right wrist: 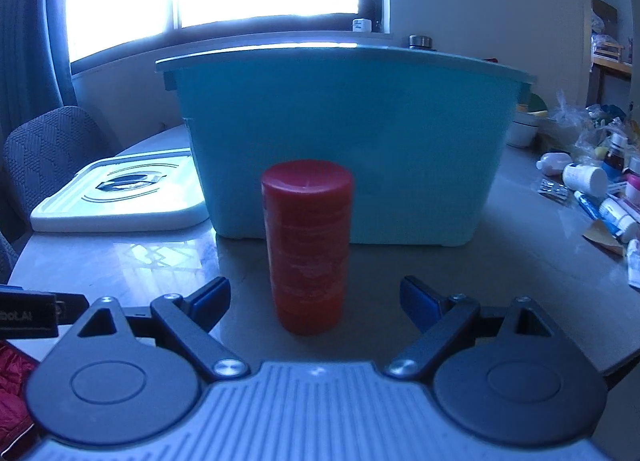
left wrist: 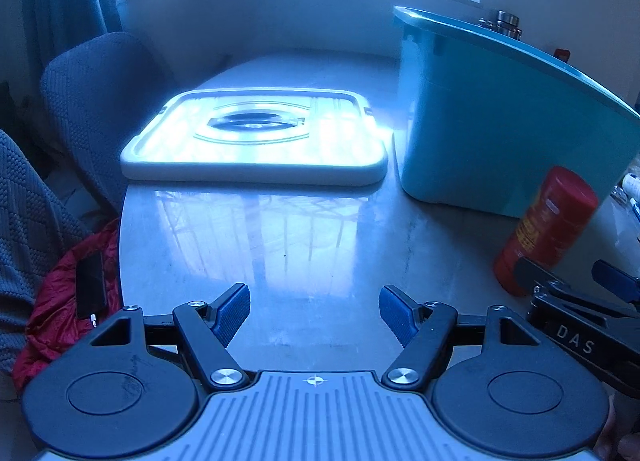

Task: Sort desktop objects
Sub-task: 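Grasp the upright red canister with the right tool, then lift the red canister over the teal tub and release it with right tool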

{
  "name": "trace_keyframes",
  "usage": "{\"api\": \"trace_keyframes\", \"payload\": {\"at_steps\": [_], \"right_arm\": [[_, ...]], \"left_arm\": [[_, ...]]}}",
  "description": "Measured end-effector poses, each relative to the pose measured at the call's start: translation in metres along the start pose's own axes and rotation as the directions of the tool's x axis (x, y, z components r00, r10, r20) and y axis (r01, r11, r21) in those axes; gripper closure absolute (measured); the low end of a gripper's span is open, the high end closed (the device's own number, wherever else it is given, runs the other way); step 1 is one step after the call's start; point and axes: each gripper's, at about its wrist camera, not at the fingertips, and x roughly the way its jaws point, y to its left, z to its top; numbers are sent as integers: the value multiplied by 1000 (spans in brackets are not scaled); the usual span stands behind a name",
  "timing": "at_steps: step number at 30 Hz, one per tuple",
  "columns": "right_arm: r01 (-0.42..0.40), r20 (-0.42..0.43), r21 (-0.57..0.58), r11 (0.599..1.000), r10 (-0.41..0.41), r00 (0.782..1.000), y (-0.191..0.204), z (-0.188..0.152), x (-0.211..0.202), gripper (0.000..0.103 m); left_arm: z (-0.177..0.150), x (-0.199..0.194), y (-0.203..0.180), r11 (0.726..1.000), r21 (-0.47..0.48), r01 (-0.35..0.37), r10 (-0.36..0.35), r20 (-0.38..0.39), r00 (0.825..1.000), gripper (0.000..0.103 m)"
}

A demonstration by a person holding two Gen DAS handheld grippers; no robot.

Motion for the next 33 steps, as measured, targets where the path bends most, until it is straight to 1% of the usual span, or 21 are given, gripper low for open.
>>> {"api": "trace_keyframes", "payload": {"at_steps": [7,16,17,18,19,23,26,33], "right_arm": [[6,-9,4,1000,-6,1000,4,0,22,11],[17,-10,12,1000,-17,1000,4,5,47,11],[11,-16,9,1000,-11,1000,4,6,50,14],[1,-23,5,1000,-1,1000,3,7,52,32],[-7,-28,1,1000,7,1000,2,7,54,52],[-26,-38,14,1000,26,999,-2,10,49,53],[-14,-30,4,1000,14,999,-4,10,39,53],[-11,-6,1,1000,11,1000,-10,20,-6,53]], "left_arm": [[4,16,4,1000,-4,-2,2,-12,1000,29],[12,20,7,1000,7,-11,11,-3,1000,29],[13,20,7,1000,11,-12,12,-5,1000,29],[14,21,8,1000,14,-12,12,-7,1000,29],[14,21,8,1000,13,-11,11,-8,1000,29],[14,21,10,1000,13,-11,11,-6,1000,29],[15,17,11,1000,17,-11,11,3,1000,29],[14,2,9,1000,4,1,-1,27,1000,29]]}}
